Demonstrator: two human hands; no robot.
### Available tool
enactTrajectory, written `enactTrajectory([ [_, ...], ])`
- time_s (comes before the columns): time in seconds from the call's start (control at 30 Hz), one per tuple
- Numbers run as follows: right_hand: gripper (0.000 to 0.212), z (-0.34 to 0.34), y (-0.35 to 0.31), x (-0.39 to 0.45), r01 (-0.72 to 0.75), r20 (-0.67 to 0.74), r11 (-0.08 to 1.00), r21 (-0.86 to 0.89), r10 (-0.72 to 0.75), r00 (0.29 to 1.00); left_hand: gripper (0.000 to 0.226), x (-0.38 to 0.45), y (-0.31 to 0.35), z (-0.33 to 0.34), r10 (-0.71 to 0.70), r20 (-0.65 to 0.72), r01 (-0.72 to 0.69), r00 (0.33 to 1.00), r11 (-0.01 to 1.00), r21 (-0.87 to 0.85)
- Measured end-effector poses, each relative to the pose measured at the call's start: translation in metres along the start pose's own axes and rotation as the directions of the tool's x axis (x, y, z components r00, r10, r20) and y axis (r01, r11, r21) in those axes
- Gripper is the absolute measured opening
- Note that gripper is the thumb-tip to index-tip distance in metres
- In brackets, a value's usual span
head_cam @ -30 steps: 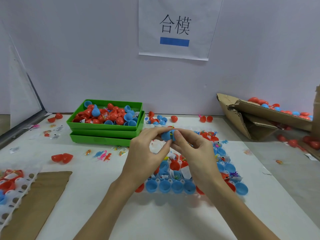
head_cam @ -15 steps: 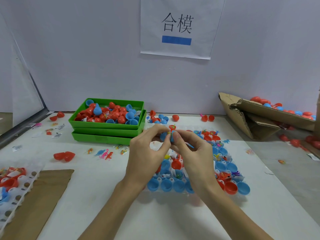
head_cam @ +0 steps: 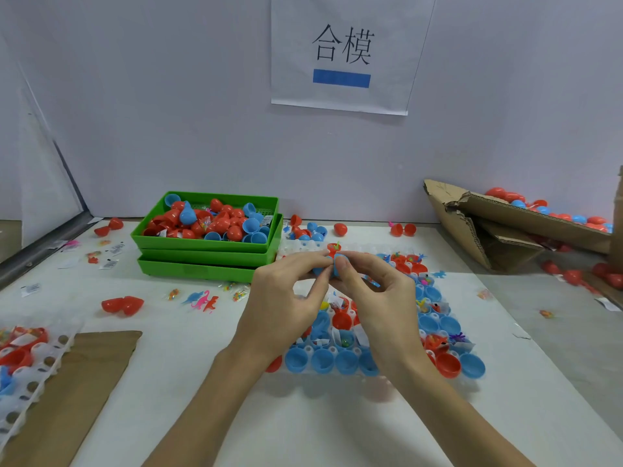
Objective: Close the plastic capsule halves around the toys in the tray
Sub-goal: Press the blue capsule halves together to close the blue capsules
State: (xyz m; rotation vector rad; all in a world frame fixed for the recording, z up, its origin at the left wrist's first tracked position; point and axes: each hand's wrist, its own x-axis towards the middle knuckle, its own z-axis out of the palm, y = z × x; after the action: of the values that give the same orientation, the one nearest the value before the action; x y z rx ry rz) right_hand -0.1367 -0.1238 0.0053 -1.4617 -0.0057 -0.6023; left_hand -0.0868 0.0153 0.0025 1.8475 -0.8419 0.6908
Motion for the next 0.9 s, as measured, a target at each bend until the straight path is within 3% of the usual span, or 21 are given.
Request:
enactTrajectory([
  [0.23, 0.020, -0.001, -0.002, 0.003, 0.015, 0.044, 1.000, 0.006, -0.016, 0.999, 0.018, 0.000, 0.010, 0.004, -0.312, -0.033, 0.289, 0.950, 0.911, -0.296],
  [0.3, 0.021, -0.001, -0.002, 0.003, 0.014, 0.046, 1.000, 0.016, -0.015, 0.999, 0.021, 0.000, 0.011, 0.002, -0.270, -0.056, 0.249, 0.961, 0.938, -0.243],
  [0.4, 0.021, -0.002, -0.002, 0.004, 0.000, 0.031, 0.999, 0.041, -0.001, 1.000, 0.027, 0.000, 0.010, 0.001, -0.057, -0.070, 0.055, 0.996, 0.998, -0.023],
  [0.47, 0.021, -0.003, -0.002, 0.004, -0.013, 0.022, 0.998, 0.054, 0.012, 1.000, 0.026, 0.000, 0.009, 0.003, -0.002, -0.062, 0.004, 0.998, 1.000, 0.026],
  [0.67, 0.021, 0.000, -0.004, 0.000, 0.006, 0.045, 1.000, 0.014, -0.006, 0.999, 0.020, -0.002, 0.010, 0.006, -0.311, -0.068, 0.281, 0.948, 0.917, -0.283],
  [0.77, 0.019, 0.001, -0.004, 0.000, 0.002, 0.038, 1.000, 0.018, -0.003, 0.999, 0.023, -0.001, 0.012, 0.007, -0.315, -0.099, 0.277, 0.944, 0.919, -0.282],
  [0.9, 0.018, 0.001, -0.004, 0.000, -0.017, 0.043, 0.999, 0.033, 0.016, 0.999, 0.021, -0.004, 0.014, 0.009, -0.220, -0.135, 0.195, 0.966, 0.965, -0.173],
])
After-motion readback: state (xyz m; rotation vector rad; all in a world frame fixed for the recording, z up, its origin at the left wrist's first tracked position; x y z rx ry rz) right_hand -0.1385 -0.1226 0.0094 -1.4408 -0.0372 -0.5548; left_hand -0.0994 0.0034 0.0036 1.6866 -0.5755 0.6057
